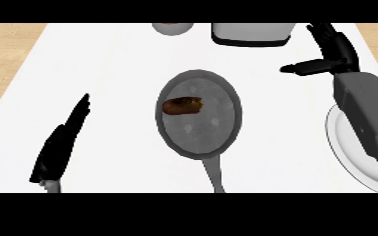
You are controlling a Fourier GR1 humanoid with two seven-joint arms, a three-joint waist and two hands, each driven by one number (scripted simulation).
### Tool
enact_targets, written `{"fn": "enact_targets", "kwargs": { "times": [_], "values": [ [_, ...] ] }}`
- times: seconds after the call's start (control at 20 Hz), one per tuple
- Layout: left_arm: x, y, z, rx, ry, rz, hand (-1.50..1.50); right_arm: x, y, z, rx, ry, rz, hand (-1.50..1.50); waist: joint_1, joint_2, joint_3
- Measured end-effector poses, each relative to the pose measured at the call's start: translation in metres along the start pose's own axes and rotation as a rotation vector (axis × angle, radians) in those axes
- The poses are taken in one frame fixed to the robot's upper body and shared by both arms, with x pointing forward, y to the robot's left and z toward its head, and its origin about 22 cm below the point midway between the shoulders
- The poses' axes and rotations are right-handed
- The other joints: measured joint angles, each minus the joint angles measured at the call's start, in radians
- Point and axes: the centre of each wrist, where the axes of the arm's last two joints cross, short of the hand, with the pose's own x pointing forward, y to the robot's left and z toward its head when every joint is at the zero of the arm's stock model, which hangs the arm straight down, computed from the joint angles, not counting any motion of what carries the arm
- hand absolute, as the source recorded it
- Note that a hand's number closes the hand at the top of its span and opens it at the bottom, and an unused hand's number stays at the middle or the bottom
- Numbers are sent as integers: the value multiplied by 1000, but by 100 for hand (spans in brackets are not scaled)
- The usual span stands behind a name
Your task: Pick the sweet potato from the plate and place it in the pan
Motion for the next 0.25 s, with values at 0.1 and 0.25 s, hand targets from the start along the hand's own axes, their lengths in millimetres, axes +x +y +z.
{"fn": "enact_targets", "kwargs": {
  "times": [0.1,0.25],
  "values": [
    [1,-2,-3,1,-2,-4,0,-6,-18,8,9,-7,0,-150,-2,0,0],
    [4,-2,-5,1,-7,-3,0,-7,-45,16,19,-4,15,-150,5,2,1]
  ]
}}
